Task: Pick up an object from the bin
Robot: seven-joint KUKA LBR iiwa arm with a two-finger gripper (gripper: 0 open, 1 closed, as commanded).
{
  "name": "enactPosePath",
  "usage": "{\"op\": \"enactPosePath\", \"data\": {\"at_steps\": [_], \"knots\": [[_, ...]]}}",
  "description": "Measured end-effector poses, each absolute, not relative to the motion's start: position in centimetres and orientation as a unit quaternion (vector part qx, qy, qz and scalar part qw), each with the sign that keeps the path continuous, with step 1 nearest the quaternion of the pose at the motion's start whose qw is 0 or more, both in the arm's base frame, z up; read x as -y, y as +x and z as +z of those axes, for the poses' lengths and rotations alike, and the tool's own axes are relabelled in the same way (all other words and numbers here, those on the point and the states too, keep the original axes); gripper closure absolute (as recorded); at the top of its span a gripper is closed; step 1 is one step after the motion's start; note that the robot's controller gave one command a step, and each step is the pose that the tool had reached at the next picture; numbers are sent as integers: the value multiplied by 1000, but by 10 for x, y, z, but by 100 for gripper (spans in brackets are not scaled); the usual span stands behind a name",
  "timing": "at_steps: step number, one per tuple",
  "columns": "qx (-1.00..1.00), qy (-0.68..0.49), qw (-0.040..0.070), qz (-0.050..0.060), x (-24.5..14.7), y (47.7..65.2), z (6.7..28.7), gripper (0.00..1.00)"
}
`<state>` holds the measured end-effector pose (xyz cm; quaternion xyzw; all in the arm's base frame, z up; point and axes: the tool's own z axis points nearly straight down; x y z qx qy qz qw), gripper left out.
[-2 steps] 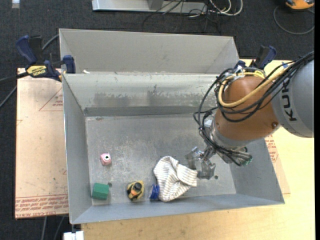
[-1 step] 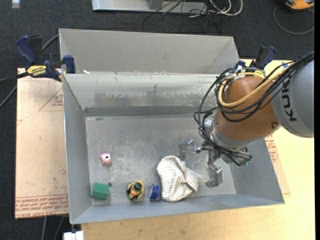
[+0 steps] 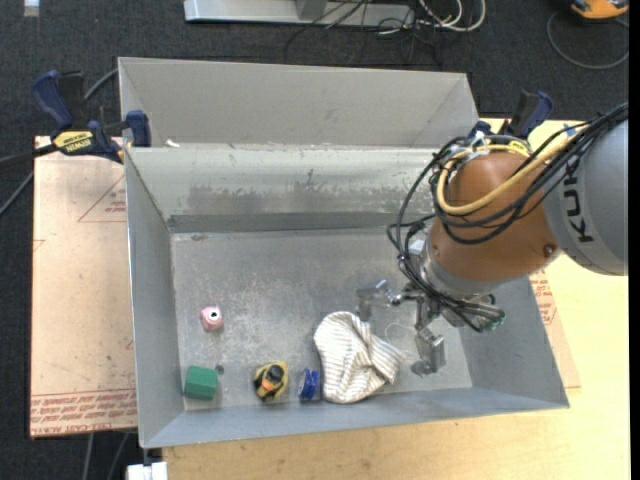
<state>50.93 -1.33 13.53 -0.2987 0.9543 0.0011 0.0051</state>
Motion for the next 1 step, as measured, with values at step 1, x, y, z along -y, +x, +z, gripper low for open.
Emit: {"op": "enactPosePath", "data": {"at_steps": [1], "knots": [[-904, -428, 5, 2, -22, 484, 123, 0]]}}
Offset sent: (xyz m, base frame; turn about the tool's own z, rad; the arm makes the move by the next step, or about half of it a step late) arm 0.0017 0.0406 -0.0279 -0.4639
